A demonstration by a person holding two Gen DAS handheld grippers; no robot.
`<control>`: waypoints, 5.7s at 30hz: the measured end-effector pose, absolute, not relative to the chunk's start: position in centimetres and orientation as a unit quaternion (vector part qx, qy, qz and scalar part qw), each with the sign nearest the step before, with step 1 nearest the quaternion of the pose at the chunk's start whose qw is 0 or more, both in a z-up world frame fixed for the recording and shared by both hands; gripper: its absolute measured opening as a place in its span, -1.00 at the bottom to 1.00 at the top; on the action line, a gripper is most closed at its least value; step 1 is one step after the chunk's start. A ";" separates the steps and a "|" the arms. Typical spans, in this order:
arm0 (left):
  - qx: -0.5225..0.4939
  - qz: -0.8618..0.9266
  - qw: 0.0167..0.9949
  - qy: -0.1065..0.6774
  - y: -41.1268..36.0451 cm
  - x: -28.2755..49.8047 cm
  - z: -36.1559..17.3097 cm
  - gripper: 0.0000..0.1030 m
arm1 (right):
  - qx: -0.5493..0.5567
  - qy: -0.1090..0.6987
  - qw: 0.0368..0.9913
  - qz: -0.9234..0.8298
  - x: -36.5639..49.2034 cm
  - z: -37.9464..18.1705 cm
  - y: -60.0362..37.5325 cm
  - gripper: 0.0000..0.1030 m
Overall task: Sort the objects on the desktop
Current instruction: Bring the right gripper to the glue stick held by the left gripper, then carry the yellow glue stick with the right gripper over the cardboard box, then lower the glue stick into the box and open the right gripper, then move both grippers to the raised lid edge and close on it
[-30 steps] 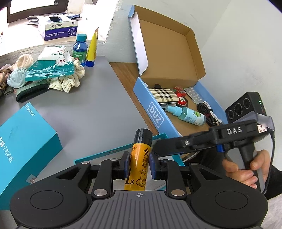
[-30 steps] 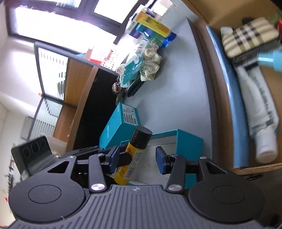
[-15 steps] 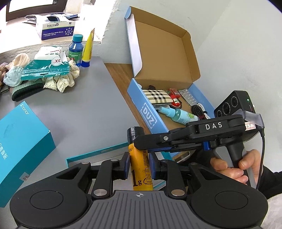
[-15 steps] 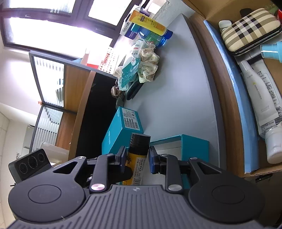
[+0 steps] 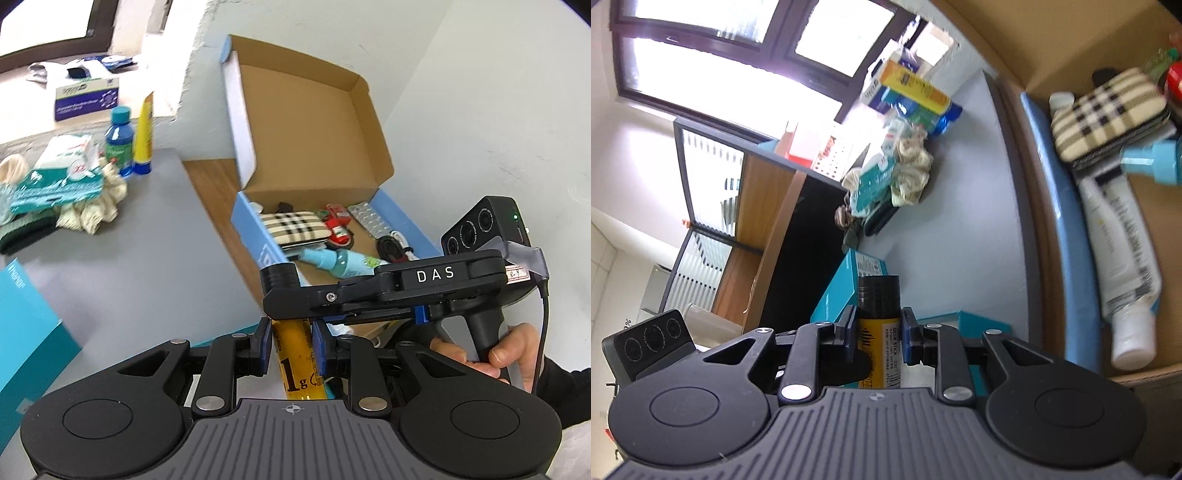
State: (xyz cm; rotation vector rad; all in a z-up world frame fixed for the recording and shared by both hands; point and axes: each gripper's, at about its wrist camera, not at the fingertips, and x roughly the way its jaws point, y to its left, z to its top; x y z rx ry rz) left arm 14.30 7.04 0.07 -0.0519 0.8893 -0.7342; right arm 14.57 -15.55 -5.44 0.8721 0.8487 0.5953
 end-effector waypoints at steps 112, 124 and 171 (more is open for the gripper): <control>-0.042 -0.221 0.903 0.365 5.1 11.3 -3.1 0.20 | 0.160 0.406 0.893 0.115 15.2 -5.8 -28.4 -0.29; -0.022 -0.217 0.910 0.354 2.9 11.6 -2.9 0.49 | 0.128 0.370 0.915 0.099 14.2 -4.0 -30.8 -0.05; -0.041 -0.093 0.954 0.283 -8.4 26.2 -1.2 0.08 | 0.048 0.280 0.958 0.040 30.0 -1.1 -45.6 0.04</control>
